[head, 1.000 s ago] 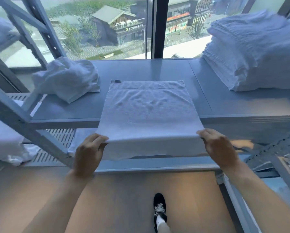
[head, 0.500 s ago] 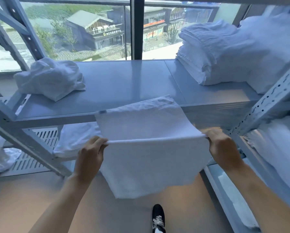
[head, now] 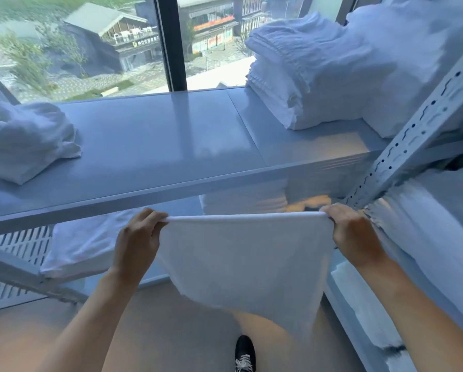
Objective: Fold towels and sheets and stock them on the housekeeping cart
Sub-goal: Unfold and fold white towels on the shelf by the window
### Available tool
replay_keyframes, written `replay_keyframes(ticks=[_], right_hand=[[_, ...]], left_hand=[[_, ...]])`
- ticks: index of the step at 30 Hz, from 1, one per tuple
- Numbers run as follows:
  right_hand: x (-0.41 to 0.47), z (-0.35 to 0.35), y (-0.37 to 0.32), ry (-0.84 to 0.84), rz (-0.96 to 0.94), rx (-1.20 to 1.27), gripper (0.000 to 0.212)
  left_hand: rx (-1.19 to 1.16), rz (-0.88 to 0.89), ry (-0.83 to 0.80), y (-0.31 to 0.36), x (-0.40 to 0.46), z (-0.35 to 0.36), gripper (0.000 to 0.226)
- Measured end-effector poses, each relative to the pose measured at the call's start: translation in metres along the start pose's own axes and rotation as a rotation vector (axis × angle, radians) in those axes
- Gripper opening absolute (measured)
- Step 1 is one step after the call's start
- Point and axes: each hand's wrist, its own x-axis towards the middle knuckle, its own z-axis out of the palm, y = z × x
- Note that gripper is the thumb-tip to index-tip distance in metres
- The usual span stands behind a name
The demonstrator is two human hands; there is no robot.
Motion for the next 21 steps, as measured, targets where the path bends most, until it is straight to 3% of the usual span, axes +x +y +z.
replay_keyframes(ticks=[6,15,18,21], right_hand=[[0.075,0.041,0.003,-0.037,-0.105,0.117,0.037],[0.182,0.102,-0.025,-0.068,-0.208,0.15,0.043],[0.213,0.119,-0.039,-0.058,-0.219,0.132,0.054],[0.246,0.135,-0.053,-0.074,-0.262,0.134,0.055]], left_hand=[[0.076,-0.056,0.055,-0.018,0.038,-0.004,0.011],[0.19,-0.151,0.142,-0.059,0.058,-0.018,0.006],[0.222,-0.173,0.165,-0.078,0.07,-0.015,0.013],[0.225,-0.216,0.151,-0.1,0.09,-0.006,0.036]])
